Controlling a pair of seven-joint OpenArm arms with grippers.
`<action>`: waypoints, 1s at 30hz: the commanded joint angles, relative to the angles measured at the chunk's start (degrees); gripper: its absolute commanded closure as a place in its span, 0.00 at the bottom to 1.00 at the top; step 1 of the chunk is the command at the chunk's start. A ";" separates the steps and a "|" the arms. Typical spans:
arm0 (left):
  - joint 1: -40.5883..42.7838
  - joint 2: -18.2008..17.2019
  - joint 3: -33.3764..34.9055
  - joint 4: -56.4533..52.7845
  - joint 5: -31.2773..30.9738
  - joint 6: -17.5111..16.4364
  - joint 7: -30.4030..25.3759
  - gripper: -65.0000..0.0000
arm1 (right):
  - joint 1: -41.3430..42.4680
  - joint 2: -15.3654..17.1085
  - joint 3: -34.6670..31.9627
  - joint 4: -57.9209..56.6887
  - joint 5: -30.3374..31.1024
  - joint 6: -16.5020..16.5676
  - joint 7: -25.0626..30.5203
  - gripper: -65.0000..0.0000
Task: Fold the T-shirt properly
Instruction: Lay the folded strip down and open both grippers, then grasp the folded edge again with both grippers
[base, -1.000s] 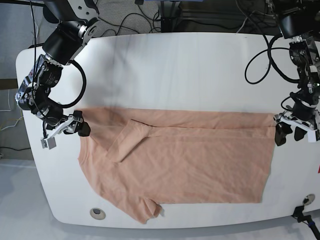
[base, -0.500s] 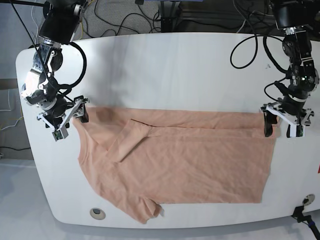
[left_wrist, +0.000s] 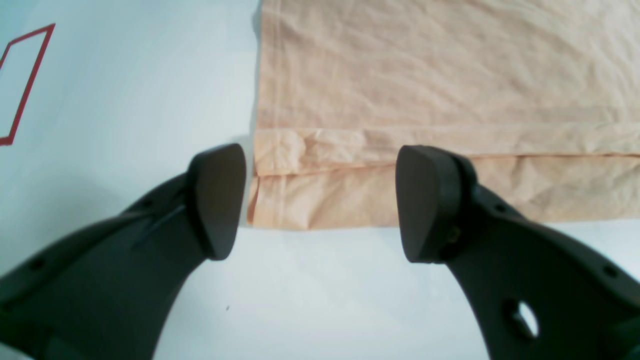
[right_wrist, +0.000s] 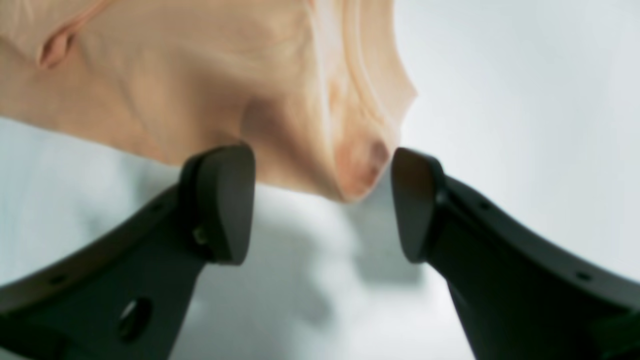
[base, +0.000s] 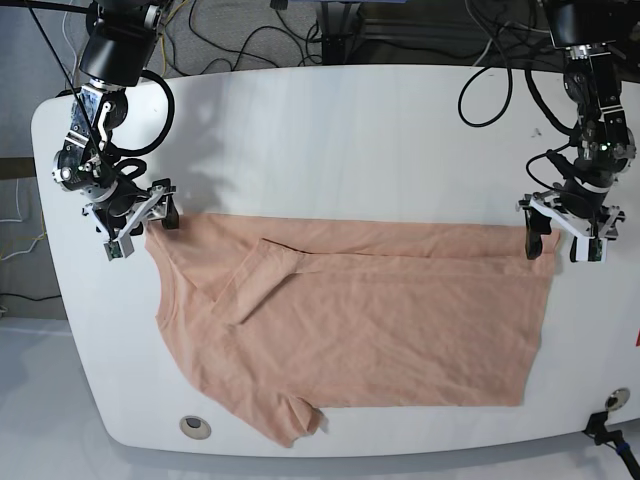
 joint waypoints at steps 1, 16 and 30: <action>0.12 -0.89 -0.35 1.21 -0.37 0.14 -1.62 0.32 | 1.07 0.96 0.21 -0.84 0.71 0.02 2.59 0.36; -0.15 -0.80 -0.35 0.51 -0.37 0.14 -1.62 0.32 | 1.25 1.57 0.03 -5.32 0.71 0.02 6.72 0.71; -8.06 -0.80 -0.35 -15.76 -0.45 0.14 -1.62 0.32 | 1.16 1.39 -0.05 -5.32 0.71 0.02 6.72 1.00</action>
